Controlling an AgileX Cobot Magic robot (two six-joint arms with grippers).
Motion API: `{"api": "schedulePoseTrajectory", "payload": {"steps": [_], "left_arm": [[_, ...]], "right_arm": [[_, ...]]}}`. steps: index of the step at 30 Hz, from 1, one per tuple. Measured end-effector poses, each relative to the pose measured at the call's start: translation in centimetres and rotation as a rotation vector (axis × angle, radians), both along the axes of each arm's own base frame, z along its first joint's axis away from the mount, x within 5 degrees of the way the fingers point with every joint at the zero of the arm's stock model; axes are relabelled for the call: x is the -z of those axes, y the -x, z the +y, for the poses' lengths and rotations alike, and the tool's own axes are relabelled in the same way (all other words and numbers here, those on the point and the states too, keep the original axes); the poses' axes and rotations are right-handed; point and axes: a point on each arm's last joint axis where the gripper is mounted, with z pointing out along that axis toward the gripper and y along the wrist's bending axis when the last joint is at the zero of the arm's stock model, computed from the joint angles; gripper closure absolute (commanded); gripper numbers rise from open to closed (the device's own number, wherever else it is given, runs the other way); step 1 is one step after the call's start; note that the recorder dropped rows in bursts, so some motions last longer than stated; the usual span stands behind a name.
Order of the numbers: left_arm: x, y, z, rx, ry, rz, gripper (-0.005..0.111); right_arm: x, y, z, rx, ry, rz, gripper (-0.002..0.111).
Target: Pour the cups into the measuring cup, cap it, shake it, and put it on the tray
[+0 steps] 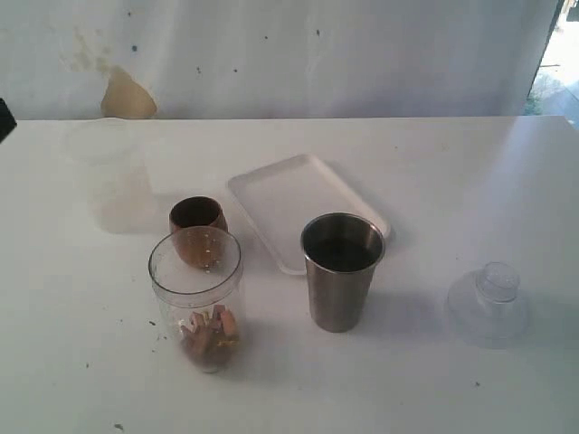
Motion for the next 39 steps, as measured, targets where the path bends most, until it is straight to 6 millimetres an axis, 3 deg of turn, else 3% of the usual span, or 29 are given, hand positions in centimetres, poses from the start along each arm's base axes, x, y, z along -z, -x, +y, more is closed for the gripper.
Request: {"api": "schedulePoseTrajectory", "payload": {"steps": [4, 7, 15, 22, 29, 39], "left_arm": [[0.6, 1.3, -1.3, 0.180, -0.067, -0.118, 0.106], [1.0, 1.8, -1.7, 0.251, -0.099, -0.093, 0.107], [2.3, 2.5, -0.4, 0.147, -0.133, 0.099, 0.107], [1.6, 5.0, 0.6, 0.127, -0.152, 0.058, 0.107], [0.4, 7.5, 1.7, 0.105, -0.026, -0.017, 0.107], [0.3, 8.8, 1.3, 0.193, -0.015, -0.042, 0.107]], "right_arm": [[0.0, 0.0, 0.0, 0.000, 0.000, 0.000, 0.108], [0.0, 0.0, 0.0, 0.000, 0.000, 0.000, 0.108], [0.0, 0.0, 0.0, 0.000, 0.000, 0.000, 0.108], [0.0, 0.0, 0.0, 0.000, 0.000, 0.000, 0.108], [0.0, 0.0, 0.0, 0.000, 0.000, 0.000, 0.108], [0.0, 0.0, 0.0, 0.000, 0.000, 0.000, 0.108]]}}
